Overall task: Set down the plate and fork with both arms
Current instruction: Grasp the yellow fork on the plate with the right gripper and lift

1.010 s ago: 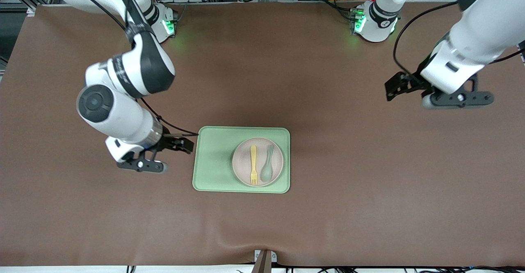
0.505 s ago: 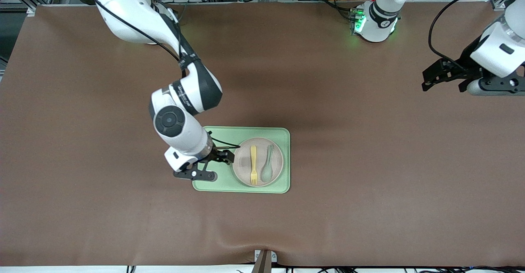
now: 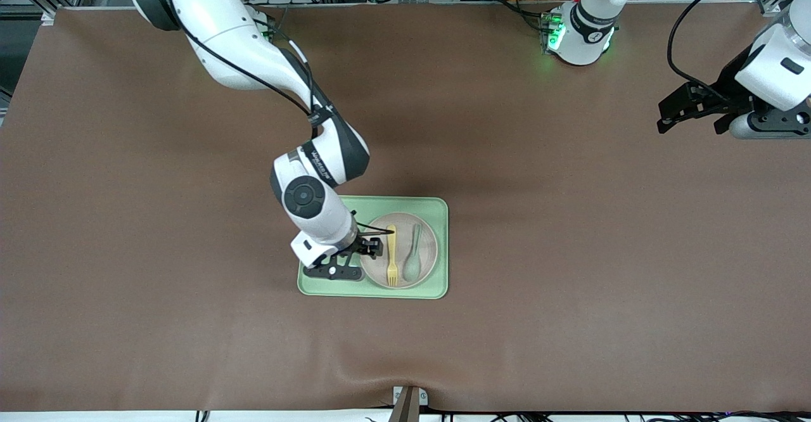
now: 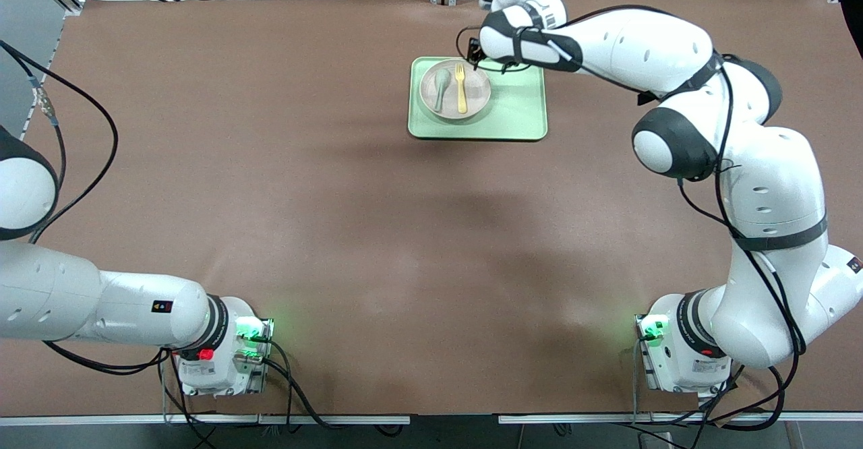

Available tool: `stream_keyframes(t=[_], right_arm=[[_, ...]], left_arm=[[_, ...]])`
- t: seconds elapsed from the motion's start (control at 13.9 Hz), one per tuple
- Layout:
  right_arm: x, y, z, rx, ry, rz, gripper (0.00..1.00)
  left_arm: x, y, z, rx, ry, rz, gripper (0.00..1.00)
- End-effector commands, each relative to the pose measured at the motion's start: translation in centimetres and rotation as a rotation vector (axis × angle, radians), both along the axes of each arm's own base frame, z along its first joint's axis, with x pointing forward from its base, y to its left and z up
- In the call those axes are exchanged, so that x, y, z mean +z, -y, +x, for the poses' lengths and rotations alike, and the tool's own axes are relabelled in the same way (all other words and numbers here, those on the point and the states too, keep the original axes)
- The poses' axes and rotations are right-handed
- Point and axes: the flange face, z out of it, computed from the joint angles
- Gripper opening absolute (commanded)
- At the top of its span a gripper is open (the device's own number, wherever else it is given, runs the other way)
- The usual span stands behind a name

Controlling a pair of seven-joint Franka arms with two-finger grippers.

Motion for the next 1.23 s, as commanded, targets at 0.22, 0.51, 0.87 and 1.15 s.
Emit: stream_keyframes(t=[0.22,0.51,0.87,1.15], right_arm=[[-0.2,-2.7,-0.4,-0.021,0.008,0.019,0.68],[-2.1,-4.4,-0.6,-0.013,0.021,0.022,0.64],[-2.8,-5.5,-1.3,0.004,0.027,0.022,0.54],[-3.5,-5.8,-1.3,0.007,0.040,0.027,0.55]], left_arm=[[0.4,-0.2,-0.8,-0.009,0.000,0.021,1.00],[0.4,0.0,-0.8,-0.013,0.002,0.021,1.00],[0.5,0.0,-0.8,-0.013,0.003,0.019,1.00],[0.5,-0.2,-0.8,-0.010,0.003,0.019,1.00]])
